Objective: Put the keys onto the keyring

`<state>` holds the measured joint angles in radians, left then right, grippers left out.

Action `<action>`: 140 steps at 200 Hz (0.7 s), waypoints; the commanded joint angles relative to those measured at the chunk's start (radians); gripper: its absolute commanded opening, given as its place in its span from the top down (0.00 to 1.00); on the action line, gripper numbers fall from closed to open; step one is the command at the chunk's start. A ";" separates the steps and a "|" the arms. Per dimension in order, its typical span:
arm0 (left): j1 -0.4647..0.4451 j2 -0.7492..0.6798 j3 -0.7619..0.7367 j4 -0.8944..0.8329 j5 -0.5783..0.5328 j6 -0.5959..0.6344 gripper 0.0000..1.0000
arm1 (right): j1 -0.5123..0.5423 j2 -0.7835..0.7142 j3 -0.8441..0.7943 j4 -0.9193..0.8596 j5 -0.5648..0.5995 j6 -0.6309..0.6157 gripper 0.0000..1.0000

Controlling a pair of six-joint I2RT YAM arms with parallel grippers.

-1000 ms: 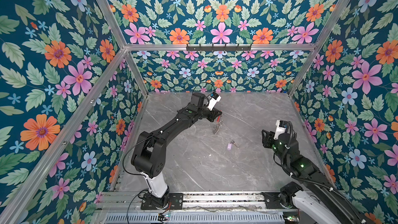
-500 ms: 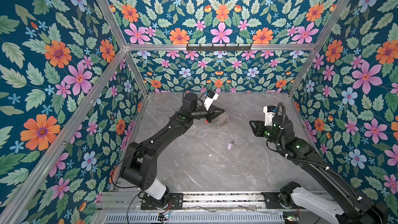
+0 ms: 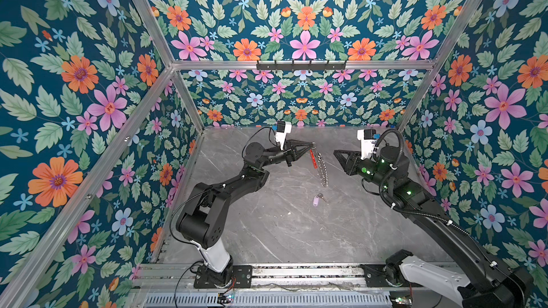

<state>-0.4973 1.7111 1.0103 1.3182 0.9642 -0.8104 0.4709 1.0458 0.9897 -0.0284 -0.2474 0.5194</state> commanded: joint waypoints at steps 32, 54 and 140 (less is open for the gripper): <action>0.000 0.007 -0.007 0.223 -0.136 -0.147 1.00 | 0.007 0.086 0.027 0.139 -0.051 0.065 0.82; -0.001 0.008 -0.029 0.238 -0.196 -0.171 1.00 | 0.034 0.126 0.053 0.171 -0.052 0.063 0.82; -0.001 0.001 -0.053 0.297 -0.200 -0.239 1.00 | 0.041 0.234 0.128 0.323 -0.172 0.096 0.72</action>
<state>-0.4988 1.7199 0.9543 1.5406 0.7700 -1.0225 0.5114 1.2522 1.0946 0.2054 -0.3485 0.5774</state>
